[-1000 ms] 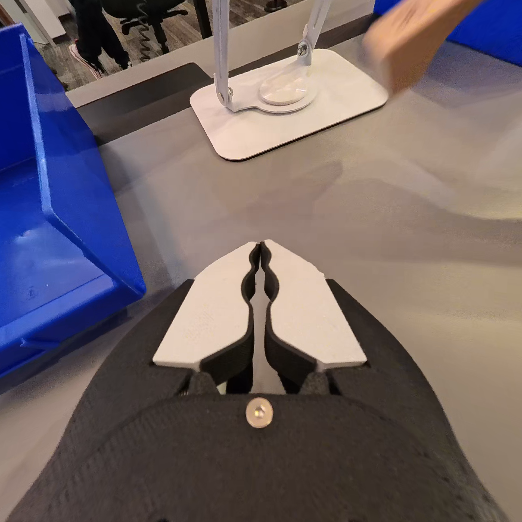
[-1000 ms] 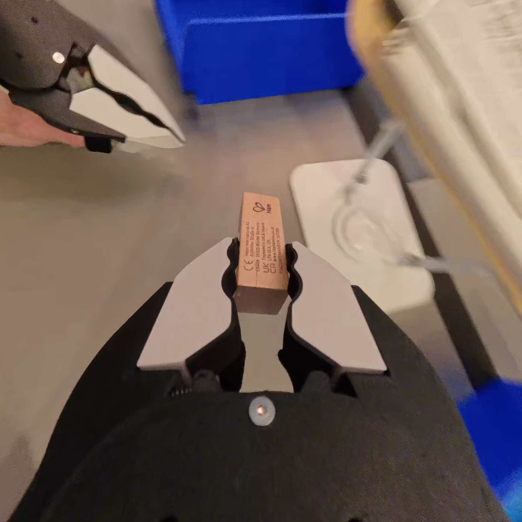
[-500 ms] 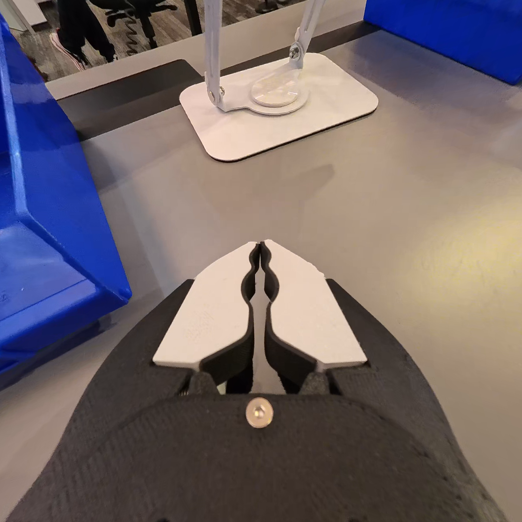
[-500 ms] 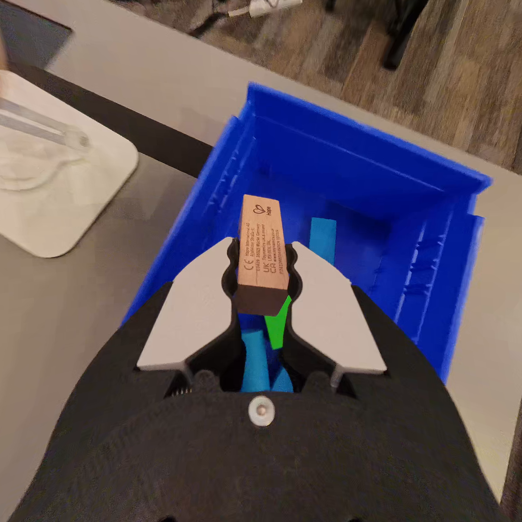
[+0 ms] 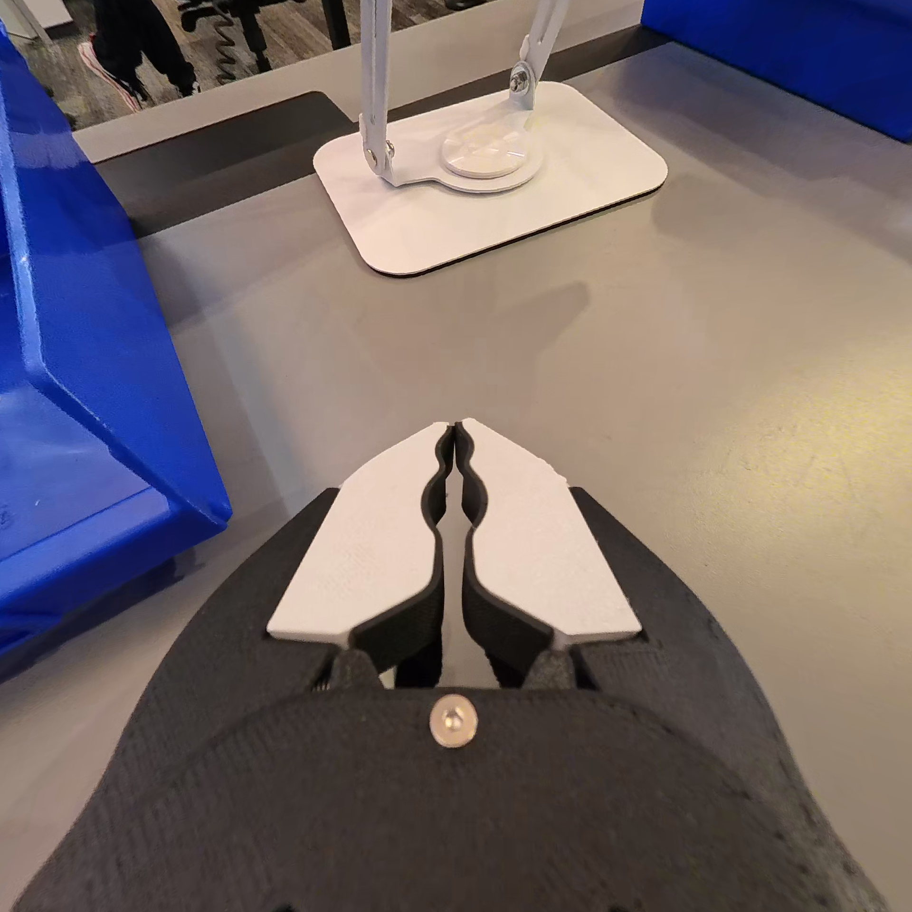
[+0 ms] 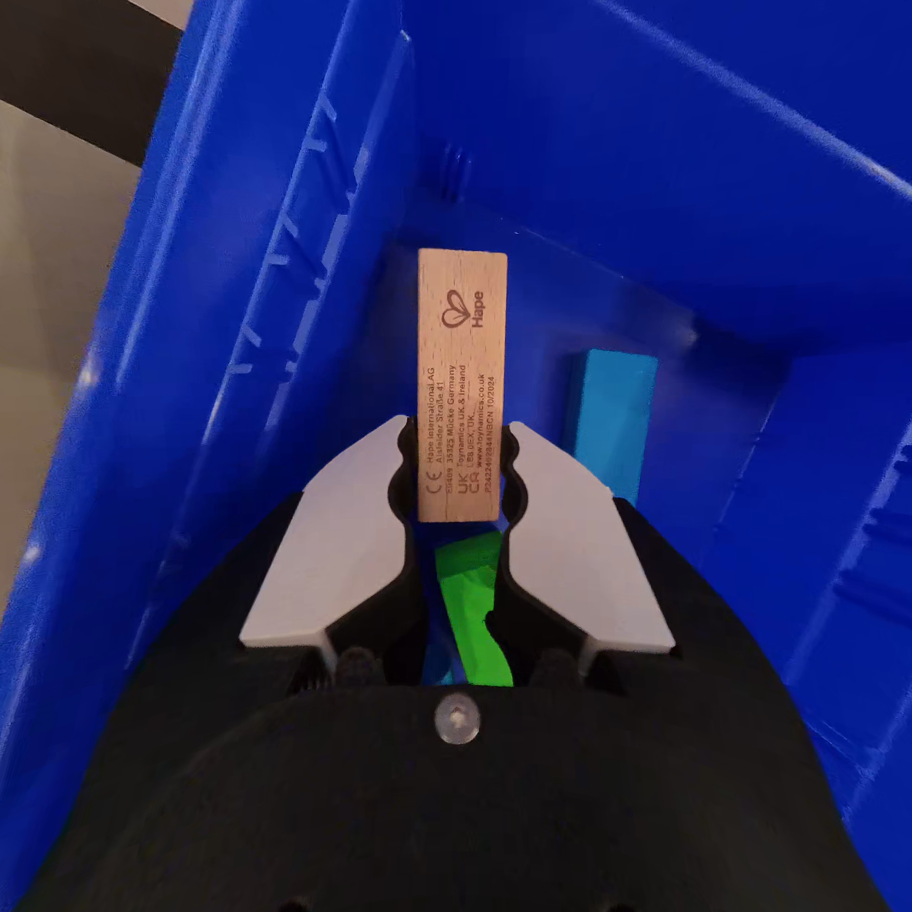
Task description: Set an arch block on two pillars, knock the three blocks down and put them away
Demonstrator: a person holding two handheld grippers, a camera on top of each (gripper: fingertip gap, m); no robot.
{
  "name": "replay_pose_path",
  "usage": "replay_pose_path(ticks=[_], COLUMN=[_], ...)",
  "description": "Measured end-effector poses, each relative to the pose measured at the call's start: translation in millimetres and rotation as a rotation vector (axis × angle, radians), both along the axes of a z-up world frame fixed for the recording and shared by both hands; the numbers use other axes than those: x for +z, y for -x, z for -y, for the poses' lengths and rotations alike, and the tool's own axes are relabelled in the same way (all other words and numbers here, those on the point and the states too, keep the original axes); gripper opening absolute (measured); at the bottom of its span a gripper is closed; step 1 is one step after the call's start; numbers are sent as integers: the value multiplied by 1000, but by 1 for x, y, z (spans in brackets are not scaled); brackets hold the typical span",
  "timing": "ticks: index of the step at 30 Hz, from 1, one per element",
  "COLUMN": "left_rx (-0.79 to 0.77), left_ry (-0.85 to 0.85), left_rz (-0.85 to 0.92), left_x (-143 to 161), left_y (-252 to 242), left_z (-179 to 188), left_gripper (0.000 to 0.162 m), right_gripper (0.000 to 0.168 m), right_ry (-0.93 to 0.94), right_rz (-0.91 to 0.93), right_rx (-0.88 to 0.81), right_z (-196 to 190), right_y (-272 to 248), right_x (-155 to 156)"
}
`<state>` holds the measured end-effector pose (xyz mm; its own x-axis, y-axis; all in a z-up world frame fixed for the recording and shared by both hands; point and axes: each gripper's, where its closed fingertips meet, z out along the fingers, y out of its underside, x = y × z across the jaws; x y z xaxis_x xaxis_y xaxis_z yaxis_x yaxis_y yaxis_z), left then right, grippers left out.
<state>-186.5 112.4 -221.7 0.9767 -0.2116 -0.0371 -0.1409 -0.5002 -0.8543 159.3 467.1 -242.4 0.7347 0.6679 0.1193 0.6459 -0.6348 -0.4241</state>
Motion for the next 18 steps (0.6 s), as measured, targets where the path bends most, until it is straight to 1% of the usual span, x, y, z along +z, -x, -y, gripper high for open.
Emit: replay_pose_path(ticks=[2, 3, 5, 7, 10, 11, 12, 14, 16, 18], left_rx=[0, 1, 2, 12, 55, 76, 109, 213, 332, 456], left_ry=[-1, -8, -30, -56, -110, -142, -171, -220, -277, -316], left_rz=[-3, -9, -32, -46, -69, -65, -49, -13, 12, -20], left_x=[0, 1, 4, 8, 22, 30, 38, 54, 72, 89], left_y=[0, 0, 1, 3, 14, 20, 28, 55, 88, 127], left_z=[0, 0, 1, 1, 3, 4, 6, 14, 28, 47], left_gripper=[0, 0, 7, 20, 40, 42, 45, 59, 67, 72], right_gripper=[35, 45, 56, 68, 73, 73, 72, 72, 72, 76], right_ry=[19, 4, -65, -147, -310, -360, -398, -464, -527, -575], right_rz=[0, 1, 2, -39, -73, -72, -79, -82, -75, -75], right_rx=[0, -4, -1, -1, -2, -11, -25, -72, -132, -195], right_z=[2, 2, 4, 11, 33, 42, 51, 67, 79, 86], right_y=[1, 0, -3, -6, -24, -35, -48, -79, -115, -152], right_x=[1, 3, 16, 37, 80, 93, 103, 121, 135, 144])
